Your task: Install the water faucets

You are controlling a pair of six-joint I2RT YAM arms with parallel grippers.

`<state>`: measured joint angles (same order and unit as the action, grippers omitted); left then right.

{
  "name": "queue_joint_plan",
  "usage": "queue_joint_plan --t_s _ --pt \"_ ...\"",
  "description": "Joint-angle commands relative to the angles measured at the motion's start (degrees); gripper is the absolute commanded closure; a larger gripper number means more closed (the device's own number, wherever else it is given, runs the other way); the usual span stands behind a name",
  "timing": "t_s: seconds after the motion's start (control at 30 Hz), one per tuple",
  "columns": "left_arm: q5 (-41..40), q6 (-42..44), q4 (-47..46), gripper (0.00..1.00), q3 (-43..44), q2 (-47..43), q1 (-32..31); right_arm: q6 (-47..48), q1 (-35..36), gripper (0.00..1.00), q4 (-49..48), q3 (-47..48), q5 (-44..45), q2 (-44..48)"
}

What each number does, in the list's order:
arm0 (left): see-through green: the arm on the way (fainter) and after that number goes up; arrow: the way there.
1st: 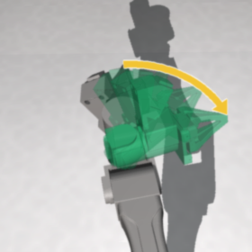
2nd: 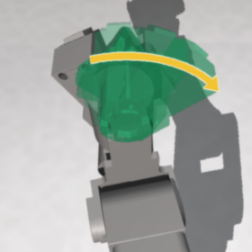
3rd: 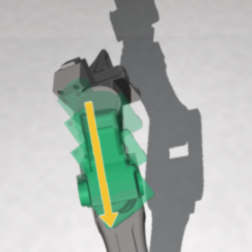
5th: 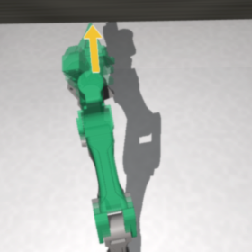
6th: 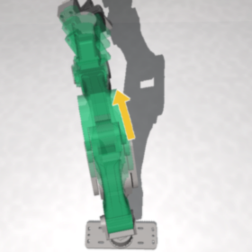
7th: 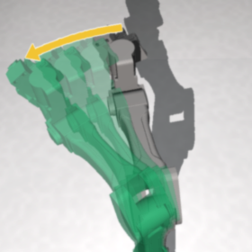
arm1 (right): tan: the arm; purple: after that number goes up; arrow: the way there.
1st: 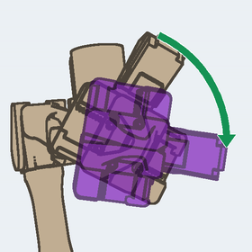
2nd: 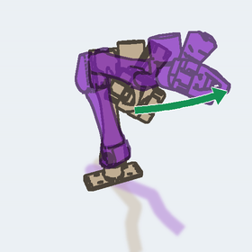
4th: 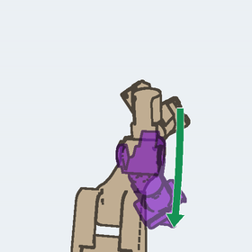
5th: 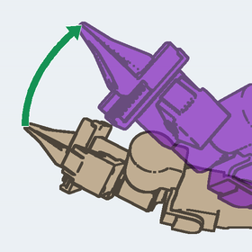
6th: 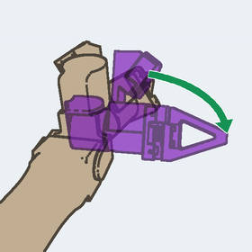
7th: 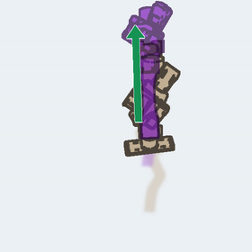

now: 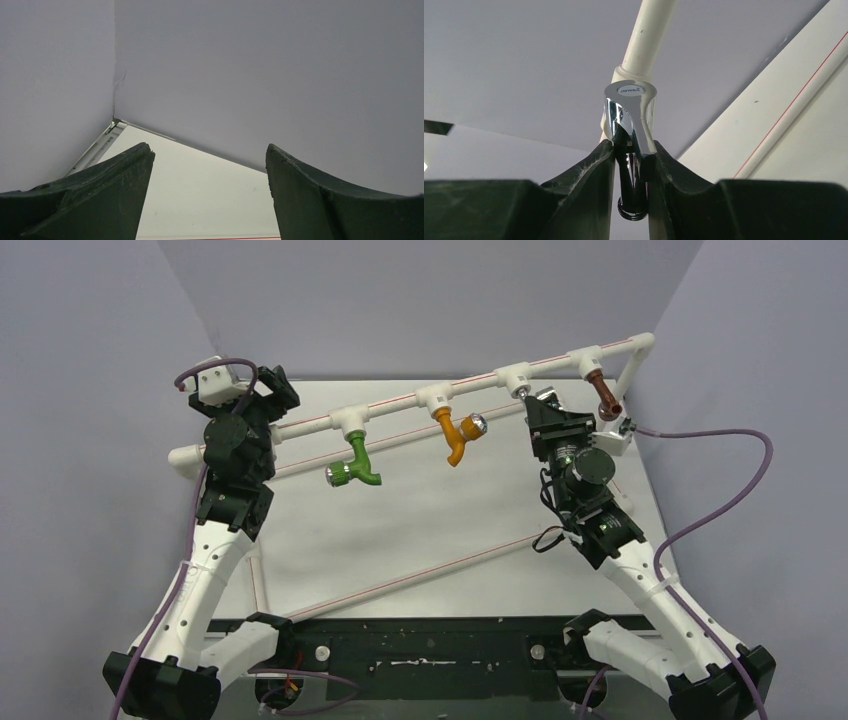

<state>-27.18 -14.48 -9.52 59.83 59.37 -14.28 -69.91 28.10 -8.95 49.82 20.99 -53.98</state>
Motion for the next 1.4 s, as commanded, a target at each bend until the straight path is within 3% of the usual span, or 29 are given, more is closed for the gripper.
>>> queue_joint_plan --t_s 0.0,0.2,0.37,0.63,0.77,0.93,1.13,1.37 --pt "0.19 -0.70 19.79 0.20 -5.67 1.50 -1.71 -18.73 0.12 1.00 -3.24 -1.10 0.16 0.42" --pt "0.00 -0.64 19.72 0.20 -5.83 1.48 -1.62 -27.31 0.12 1.00 -1.48 -0.85 -0.67 -0.93" --pt "-0.23 -0.63 19.63 0.20 -5.82 1.49 -1.55 -27.76 0.29 0.99 0.07 0.55 -2.07 -1.54" --pt "0.24 -0.63 19.80 0.20 -5.75 1.63 -1.10 -24.14 0.27 0.52 -0.20 -1.55 -2.03 0.75" --pt "0.13 -0.59 19.76 0.20 -5.71 1.62 -1.10 -21.42 0.20 0.39 1.60 -2.37 -2.85 3.06" --pt "0.28 -0.64 19.80 0.20 -5.73 1.62 -1.10 -17.95 0.09 0.31 8.36 -2.72 -2.89 7.61" --pt "0.39 -0.63 19.74 0.20 -5.74 1.70 -1.10 -4.04 -0.08 0.26 18.68 1.59 -2.00 12.93" --pt "0.62 -0.72 19.79 0.20 -5.69 1.71 -1.10 27.53 -0.03 0.26 18.93 5.93 -5.05 16.91"
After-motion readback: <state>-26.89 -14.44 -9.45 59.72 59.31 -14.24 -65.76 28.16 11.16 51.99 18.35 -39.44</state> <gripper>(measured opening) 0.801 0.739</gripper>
